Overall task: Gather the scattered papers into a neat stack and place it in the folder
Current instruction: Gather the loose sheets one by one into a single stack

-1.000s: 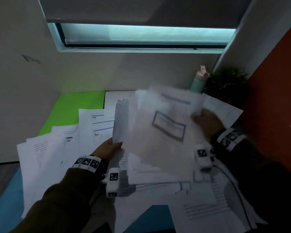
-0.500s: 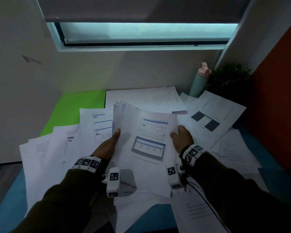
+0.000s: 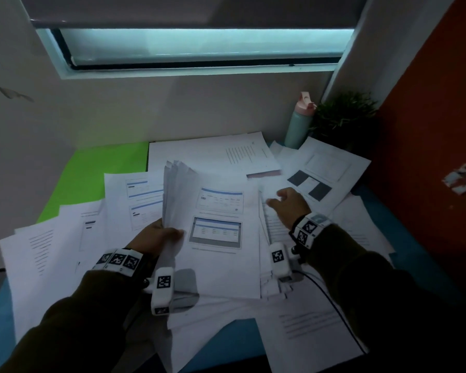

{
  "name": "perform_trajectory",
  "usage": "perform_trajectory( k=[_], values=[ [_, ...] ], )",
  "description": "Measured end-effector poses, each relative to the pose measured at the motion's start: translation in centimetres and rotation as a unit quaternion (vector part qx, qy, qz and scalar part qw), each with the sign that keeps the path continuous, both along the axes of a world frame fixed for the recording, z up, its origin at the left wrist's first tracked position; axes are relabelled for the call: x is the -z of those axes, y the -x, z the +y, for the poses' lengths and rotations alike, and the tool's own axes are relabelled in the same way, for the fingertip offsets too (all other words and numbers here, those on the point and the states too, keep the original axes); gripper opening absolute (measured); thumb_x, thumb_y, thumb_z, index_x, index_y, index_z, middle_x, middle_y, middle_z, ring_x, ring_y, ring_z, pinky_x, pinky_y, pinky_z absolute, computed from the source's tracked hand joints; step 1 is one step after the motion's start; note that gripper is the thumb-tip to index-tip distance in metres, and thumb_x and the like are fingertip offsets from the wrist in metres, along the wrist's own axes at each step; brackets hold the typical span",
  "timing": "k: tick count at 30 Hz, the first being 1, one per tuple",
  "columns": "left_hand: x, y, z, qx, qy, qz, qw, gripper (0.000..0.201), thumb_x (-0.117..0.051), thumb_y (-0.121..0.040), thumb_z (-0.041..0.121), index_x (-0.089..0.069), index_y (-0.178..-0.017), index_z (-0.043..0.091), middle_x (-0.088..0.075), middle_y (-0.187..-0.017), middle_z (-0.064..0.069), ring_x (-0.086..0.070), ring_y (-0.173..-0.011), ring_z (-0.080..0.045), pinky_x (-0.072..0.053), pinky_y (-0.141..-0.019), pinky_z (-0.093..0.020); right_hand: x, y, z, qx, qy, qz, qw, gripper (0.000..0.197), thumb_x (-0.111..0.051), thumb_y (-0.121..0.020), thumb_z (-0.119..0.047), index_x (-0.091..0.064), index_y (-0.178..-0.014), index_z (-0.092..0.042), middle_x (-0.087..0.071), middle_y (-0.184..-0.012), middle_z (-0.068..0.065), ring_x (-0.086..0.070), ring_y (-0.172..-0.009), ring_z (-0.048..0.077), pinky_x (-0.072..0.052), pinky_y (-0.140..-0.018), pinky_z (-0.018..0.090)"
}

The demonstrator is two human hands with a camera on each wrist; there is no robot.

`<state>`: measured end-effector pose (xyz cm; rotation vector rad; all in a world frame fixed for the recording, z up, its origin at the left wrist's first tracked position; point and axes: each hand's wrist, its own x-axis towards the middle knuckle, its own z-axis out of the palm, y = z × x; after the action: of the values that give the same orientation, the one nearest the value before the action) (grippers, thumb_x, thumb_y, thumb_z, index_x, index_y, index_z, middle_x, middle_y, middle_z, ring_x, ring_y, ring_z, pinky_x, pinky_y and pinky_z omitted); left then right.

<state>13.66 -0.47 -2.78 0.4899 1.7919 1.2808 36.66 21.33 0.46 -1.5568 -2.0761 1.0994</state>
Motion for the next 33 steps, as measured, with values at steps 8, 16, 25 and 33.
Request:
perform_trajectory(
  k=[8, 16, 25, 33],
  values=[
    [0.3, -0.2, 0.1, -0.004, 0.007, 0.018, 1.0, 0.012, -0.071, -0.081, 0.004, -0.066, -0.091, 0.008, -0.065, -0.081, -0.019, -0.059, -0.069, -0.027, -0.046, -0.068, -0.031, 0.2, -4.1, 2.2, -0.021, 0.059, -0.141, 0.988, 0.068, -0.076, -0.077, -0.036, -0.052, -0.129, 0.0, -0.059, -0.125, 0.014, -0.06, -0.105, 0.025, -0.046, -0.073, 0.022],
    [0.3, -0.2, 0.0, -0.006, -0.006, -0.005, 1.0, 0.011, -0.067, -0.085, -0.001, -0.065, -0.09, 0.009, -0.066, -0.073, -0.014, -0.058, -0.067, -0.026, -0.046, -0.064, -0.03, -0.5, -6.1, 3.6, -0.066, 0.01, -0.206, 0.976, 0.052, -0.071, -0.082, -0.032, -0.058, -0.124, -0.005, -0.06, -0.123, 0.013, -0.058, -0.108, 0.026, -0.045, -0.077, 0.025],
    [0.9, 0.2, 0.2, -0.001, -0.015, -0.011, 1.0, 0.014, -0.06, -0.09, -0.004, -0.065, -0.099, 0.005, -0.067, -0.079, -0.016, -0.06, -0.069, -0.027, -0.047, -0.067, -0.031, -0.7, -8.6, 3.6, -0.133, 0.053, -0.224, 0.964, 0.056, -0.068, -0.083, -0.033, -0.053, -0.134, -0.015, -0.056, -0.135, 0.007, -0.053, -0.12, 0.024, -0.042, -0.103, 0.032],
    [0.3, 0.0, -0.1, 0.002, -0.027, -0.033, 0.999, 0.029, -0.074, -0.071, 0.008, -0.067, -0.099, 0.008, -0.07, -0.091, -0.021, -0.063, -0.082, -0.032, -0.05, -0.08, -0.041, -0.2, -8.7, 3.6, -0.136, 0.031, -0.202, 0.969, 0.043, -0.075, -0.079, -0.025, -0.065, -0.118, -0.01, -0.065, -0.119, 0.008, -0.06, -0.105, 0.024, -0.048, -0.089, 0.03]
  ],
)
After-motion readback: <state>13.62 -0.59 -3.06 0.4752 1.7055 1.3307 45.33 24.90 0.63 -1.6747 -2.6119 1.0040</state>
